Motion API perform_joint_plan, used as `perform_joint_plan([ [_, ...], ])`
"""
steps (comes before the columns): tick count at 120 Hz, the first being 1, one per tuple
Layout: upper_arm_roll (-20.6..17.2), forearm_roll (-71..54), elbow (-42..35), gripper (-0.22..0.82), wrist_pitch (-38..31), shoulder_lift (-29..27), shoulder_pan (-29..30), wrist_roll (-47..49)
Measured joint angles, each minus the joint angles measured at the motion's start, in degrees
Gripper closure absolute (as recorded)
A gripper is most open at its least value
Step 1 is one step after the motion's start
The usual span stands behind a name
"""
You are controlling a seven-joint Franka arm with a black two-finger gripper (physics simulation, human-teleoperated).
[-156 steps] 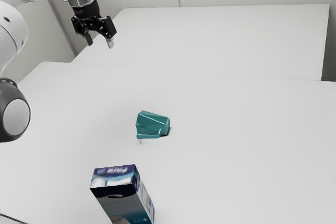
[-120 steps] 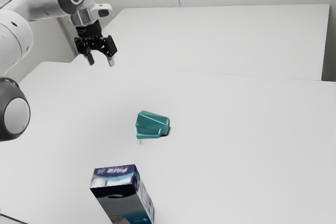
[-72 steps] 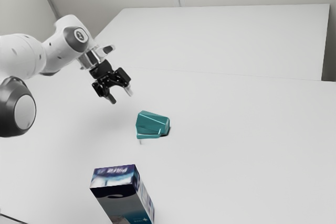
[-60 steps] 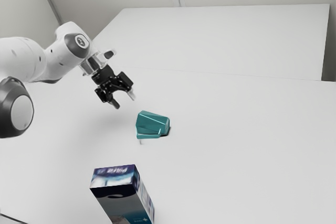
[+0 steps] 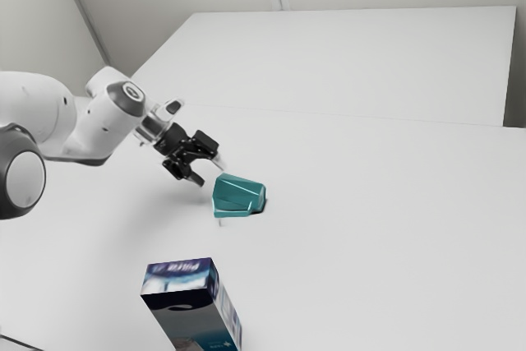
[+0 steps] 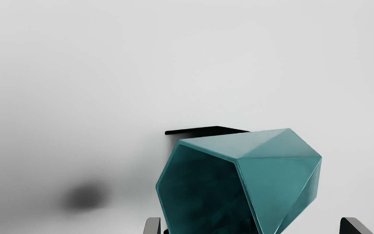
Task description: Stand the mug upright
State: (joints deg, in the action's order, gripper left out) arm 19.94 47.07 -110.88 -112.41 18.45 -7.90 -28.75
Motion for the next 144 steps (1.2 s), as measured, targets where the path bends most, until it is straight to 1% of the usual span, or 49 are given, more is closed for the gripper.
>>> perform_joint_plan([
  [50, -1.63, 7.76, -3.42, 0.00, -2.81, 0.62, -0.76, -5.04],
  [94, -1.75, 14.51, -6.24, 0.02, -3.31, 1.38, -0.90, -8.93],
  [104, -1.75, 15.54, -6.63, 0.05, -3.24, 1.38, -0.81, -9.67],
  [120, -1.75, 17.43, -7.43, 0.14, -3.15, 1.38, -0.73, -10.89],
  [144, -1.81, 19.14, -7.32, 0.33, -3.05, 1.15, -0.85, -12.56],
])
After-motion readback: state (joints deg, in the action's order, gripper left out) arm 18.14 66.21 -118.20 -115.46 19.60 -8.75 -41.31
